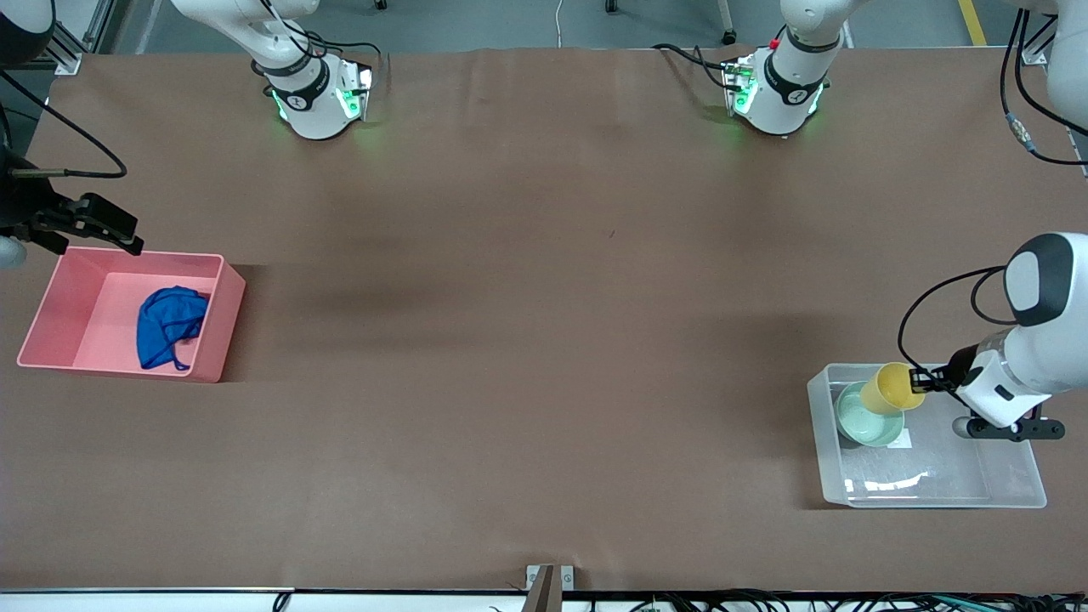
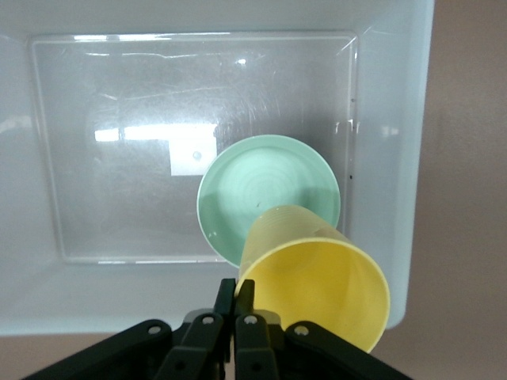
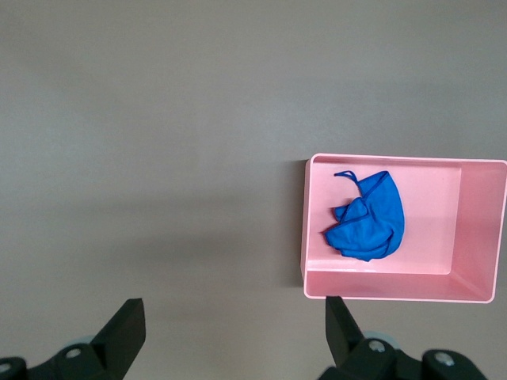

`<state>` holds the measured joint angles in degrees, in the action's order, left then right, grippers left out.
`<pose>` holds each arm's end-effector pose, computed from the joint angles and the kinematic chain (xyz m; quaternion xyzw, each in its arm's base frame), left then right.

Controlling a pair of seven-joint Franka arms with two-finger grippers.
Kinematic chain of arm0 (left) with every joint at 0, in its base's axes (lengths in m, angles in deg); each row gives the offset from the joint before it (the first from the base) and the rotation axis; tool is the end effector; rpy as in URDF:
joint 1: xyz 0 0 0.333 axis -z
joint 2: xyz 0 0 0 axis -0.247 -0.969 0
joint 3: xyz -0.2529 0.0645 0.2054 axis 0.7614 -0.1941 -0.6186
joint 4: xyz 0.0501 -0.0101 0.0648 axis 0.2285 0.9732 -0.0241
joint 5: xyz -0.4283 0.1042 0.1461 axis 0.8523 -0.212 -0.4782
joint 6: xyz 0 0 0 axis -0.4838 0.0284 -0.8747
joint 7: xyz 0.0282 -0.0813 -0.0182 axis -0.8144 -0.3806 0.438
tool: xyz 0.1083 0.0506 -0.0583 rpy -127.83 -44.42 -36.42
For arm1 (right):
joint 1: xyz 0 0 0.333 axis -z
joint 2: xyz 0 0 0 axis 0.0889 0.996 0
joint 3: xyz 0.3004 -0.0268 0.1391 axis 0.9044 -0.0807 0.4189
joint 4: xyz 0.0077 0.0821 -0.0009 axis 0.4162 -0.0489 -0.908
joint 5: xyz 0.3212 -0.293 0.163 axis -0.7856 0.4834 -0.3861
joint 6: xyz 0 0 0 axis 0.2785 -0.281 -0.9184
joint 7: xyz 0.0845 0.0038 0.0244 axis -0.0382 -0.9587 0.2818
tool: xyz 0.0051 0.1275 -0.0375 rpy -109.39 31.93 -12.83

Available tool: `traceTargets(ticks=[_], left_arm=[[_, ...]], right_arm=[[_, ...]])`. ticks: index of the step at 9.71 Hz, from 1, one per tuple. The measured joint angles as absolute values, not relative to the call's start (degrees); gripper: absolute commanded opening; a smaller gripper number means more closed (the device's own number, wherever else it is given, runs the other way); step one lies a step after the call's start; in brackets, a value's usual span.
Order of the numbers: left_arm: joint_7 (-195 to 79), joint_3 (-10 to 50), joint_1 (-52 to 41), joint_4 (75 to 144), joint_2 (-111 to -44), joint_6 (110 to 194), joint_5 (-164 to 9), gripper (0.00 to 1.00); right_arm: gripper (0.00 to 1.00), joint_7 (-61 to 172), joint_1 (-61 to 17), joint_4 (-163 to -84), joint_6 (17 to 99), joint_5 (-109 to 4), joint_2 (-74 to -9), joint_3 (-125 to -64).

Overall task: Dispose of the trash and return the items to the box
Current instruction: 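Carry the yellow cup with the left gripper into the clear box, then lower the cup into the green bowl and open the left gripper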

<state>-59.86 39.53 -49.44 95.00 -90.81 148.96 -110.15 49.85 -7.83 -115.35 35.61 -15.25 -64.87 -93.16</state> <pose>0.7703 0.0719 0.2843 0.9997 -0.0191 -0.0129 0.0116 0.6345 -0.0128 0.6050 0.9998 -0.0132 0.0120 0.0026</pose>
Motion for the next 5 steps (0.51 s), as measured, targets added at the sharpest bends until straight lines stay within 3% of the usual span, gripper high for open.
traceTargets(ticks=[3, 4, 5], left_arm=[[-63.3, 37.6, -49.3, 93.5, -94.3, 151.3, -111.0, 0.01], [-63.6, 37.0, -49.3, 93.5, -94.8, 152.0, -111.1, 0.10], [-63.7, 36.7, -49.2, 93.4, -95.6, 152.9, -111.1, 0.35]], right_arm=[[1.00, 49.9, -7.8, -115.4, 36.5, -15.3, -64.9, -93.1], [1.00, 49.9, -7.8, -115.4, 36.5, -15.3, -64.9, -93.1], [1.00, 49.9, -7.8, -115.5, 36.5, -15.3, -64.9, -93.1]])
